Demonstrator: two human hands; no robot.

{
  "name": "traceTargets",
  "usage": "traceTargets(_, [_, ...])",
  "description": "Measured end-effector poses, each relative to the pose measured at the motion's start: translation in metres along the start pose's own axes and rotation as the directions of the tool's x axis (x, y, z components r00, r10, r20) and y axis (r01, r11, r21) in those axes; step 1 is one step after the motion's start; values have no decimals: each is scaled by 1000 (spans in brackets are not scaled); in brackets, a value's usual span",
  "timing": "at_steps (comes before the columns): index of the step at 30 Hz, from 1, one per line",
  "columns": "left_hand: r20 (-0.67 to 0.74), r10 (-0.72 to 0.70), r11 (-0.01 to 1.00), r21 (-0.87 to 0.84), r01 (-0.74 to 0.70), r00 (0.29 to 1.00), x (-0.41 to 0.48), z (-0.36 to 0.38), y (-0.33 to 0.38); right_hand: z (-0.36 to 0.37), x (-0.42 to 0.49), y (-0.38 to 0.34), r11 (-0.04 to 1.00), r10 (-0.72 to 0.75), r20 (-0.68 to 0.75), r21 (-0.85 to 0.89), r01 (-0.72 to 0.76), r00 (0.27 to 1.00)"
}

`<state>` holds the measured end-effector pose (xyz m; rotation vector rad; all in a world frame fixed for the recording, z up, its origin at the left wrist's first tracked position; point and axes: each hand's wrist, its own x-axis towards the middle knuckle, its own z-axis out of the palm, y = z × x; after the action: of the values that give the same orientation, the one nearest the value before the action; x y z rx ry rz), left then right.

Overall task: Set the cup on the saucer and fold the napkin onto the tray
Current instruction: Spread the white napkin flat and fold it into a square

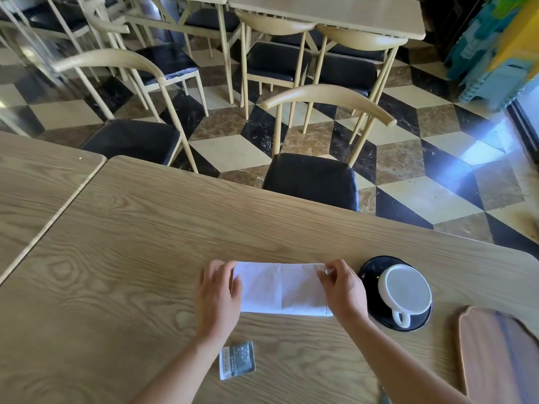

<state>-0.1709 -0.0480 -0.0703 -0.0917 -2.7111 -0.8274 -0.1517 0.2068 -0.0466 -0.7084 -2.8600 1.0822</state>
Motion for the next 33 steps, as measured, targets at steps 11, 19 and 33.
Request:
traceTargets(11, [464, 258, 881, 246, -403, 847, -17, 13, 8, 40, -48, -15, 724, -434, 246, -477, 498, 866])
traceTargets(19, [559, 234, 857, 267, -440, 795, -20, 22, 4, 38, -55, 11, 746, -298, 287, -525, 409, 911])
traceTargets(33, [601, 181, 858, 290, -424, 778, -18, 21, 6, 46, -39, 10, 724, -340, 242, -549, 417, 909])
